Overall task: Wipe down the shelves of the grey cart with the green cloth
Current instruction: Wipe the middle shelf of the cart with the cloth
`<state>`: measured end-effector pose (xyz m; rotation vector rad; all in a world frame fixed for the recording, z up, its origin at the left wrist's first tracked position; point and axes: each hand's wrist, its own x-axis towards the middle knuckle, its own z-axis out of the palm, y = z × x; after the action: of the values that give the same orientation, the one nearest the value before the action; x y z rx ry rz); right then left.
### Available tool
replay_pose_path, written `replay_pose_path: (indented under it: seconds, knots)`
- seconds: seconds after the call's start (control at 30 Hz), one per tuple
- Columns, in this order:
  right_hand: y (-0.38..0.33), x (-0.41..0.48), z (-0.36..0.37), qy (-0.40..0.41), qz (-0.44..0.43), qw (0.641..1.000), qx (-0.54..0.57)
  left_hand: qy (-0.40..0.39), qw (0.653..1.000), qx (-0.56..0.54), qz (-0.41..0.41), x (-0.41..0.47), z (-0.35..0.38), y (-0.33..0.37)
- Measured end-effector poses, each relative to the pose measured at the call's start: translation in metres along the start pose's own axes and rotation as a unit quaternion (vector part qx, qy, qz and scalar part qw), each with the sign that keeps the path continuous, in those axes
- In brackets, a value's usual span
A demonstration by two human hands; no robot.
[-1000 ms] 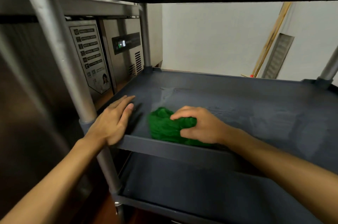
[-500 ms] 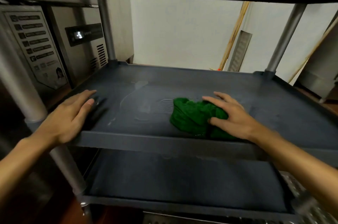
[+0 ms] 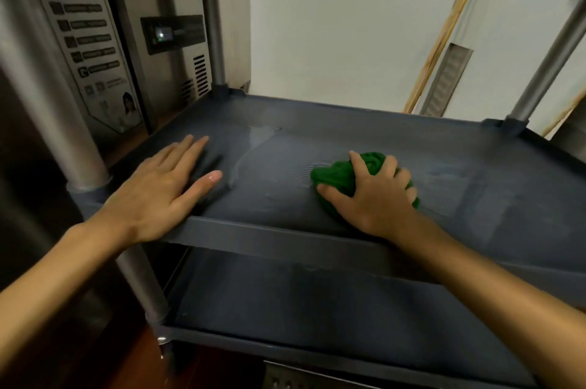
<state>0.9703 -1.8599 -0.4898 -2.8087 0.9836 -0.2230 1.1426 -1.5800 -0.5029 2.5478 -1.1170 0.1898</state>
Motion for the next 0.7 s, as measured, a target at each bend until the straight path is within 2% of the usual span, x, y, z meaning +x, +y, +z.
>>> replay_pose_path:
  seconds: [0.2,0.33,0.7]
  knots:
    - [-0.041,0.069,0.024,0.052,-0.038,0.998,-0.021,0.008,1.0,-0.003,-0.007,-0.002,0.001,0.003]
    - [-0.07,0.119,0.037,0.041,-0.049,0.997,-0.035,0.027,0.999,-0.022,-0.007,-0.003,0.0,0.005]
    - [-0.126,0.252,0.051,0.034,-0.119,0.992,0.009,0.055,0.997,-0.047,0.001,-0.006,0.006,0.003]
